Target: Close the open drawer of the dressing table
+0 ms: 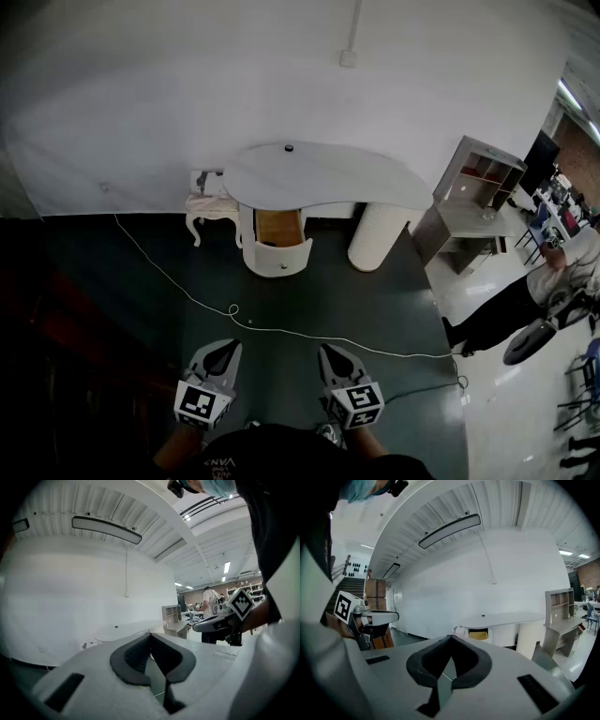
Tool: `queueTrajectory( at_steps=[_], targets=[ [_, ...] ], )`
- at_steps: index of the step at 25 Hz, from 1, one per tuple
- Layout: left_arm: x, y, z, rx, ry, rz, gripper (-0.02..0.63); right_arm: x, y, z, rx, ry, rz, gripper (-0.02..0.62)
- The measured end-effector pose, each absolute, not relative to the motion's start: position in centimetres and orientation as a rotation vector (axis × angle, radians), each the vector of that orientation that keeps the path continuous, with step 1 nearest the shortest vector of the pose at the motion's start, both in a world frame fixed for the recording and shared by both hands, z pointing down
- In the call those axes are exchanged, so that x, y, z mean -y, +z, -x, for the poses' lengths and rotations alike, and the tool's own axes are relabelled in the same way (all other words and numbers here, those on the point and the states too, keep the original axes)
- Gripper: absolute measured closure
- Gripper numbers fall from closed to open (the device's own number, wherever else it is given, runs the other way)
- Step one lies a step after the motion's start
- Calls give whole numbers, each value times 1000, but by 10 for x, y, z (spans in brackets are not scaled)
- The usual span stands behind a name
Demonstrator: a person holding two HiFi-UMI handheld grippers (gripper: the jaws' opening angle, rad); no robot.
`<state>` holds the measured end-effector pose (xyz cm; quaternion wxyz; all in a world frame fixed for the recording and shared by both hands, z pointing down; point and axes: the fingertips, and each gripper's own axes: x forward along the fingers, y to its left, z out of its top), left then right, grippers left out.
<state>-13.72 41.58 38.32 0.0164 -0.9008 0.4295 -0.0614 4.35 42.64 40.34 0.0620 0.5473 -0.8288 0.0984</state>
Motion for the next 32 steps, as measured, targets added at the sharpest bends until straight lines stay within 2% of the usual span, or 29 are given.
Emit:
queueTrajectory(
  at_steps=[14, 15, 17, 20, 23, 32],
  targets=[
    [-407, 393, 187, -1308, -222, 2837, 588, -416, 405, -14, 2469, 289, -1811, 589],
    [-405, 396, 192, -1312, -227, 2845, 588, -415, 407, -13, 2453, 290, -1828, 582],
    [-400, 403, 202, -1316, -240, 2854, 586, -412, 408, -11, 2432, 297, -1855, 519],
    [-388, 411, 215, -1342, -253, 2835, 579, -409, 408, -6, 2432, 322, -1865, 511],
    [-382, 413, 207, -1338, -238, 2848, 503, -404, 415, -12, 2422, 348, -1867, 470],
    [-329, 428, 182, -1333, -311, 2886, 426, -343, 433, -24, 2440, 416, -1815, 402]
  ],
)
